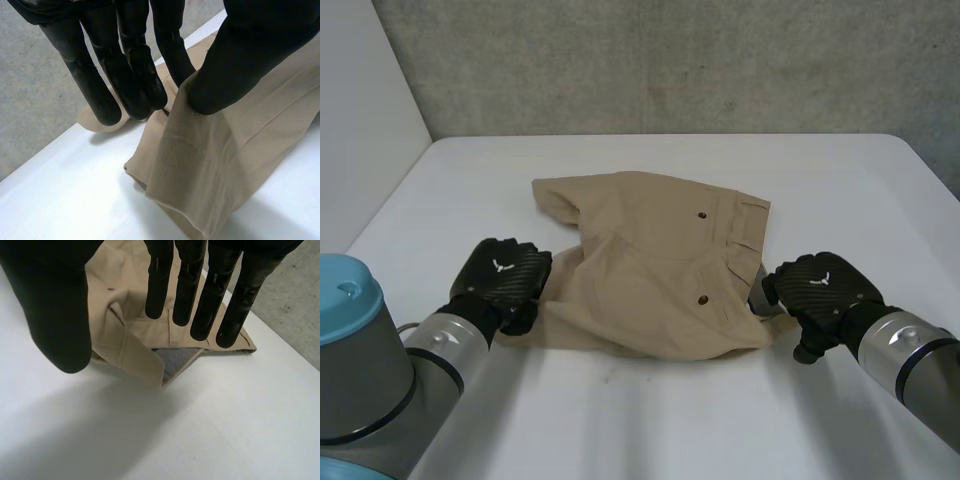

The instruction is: Fold the shorts.

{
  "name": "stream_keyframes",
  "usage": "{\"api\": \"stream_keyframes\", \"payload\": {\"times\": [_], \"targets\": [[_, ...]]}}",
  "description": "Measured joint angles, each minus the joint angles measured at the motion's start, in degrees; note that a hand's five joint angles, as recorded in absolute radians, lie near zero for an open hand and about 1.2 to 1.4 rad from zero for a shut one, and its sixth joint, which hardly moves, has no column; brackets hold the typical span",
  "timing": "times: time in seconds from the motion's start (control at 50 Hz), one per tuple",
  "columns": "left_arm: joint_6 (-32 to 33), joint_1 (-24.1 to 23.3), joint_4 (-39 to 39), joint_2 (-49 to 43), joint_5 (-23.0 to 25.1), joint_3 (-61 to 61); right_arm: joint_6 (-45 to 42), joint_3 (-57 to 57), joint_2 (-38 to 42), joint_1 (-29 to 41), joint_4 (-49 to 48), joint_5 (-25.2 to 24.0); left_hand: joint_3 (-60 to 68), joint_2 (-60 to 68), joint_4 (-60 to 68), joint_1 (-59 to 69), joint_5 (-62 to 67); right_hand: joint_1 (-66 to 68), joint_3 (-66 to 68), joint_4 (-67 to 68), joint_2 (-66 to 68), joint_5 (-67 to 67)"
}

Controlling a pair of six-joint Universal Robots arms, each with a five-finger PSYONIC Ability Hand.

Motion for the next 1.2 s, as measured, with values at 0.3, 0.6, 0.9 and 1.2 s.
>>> {"api": "stream_keyframes", "payload": {"times": [0.3,0.6,0.9,1.2], "targets": [[-0.05,0.31,-0.39,0.04,-0.11,-0.12,0.42,-1.39,10.11,0.49,-9.91,0.14,0.00,0.00,0.00,0.00,0.00,7.19,7.82,7.63,8.05,7.34],[0.01,0.94,-5.86,7.25,-0.42,1.35,0.96,-5.27,5.74,1.31,-12.44,1.22,0.00,0.00,0.00,0.00,0.00,25.27,32.61,33.18,32.26,31.27],[0.12,1.19,-15.22,33.44,-3.91,21.51,9.05,-19.48,-20.35,2.22,-3.34,5.18,0.00,0.00,0.00,0.00,0.00,25.27,32.61,33.19,32.26,32.16],[0.27,0.82,-18.68,24.68,-5.81,28.85,10.63,-31.29,-10.71,2.37,9.94,7.17,0.01,0.00,0.00,0.00,0.00,25.27,32.61,33.20,32.26,32.21]]}}
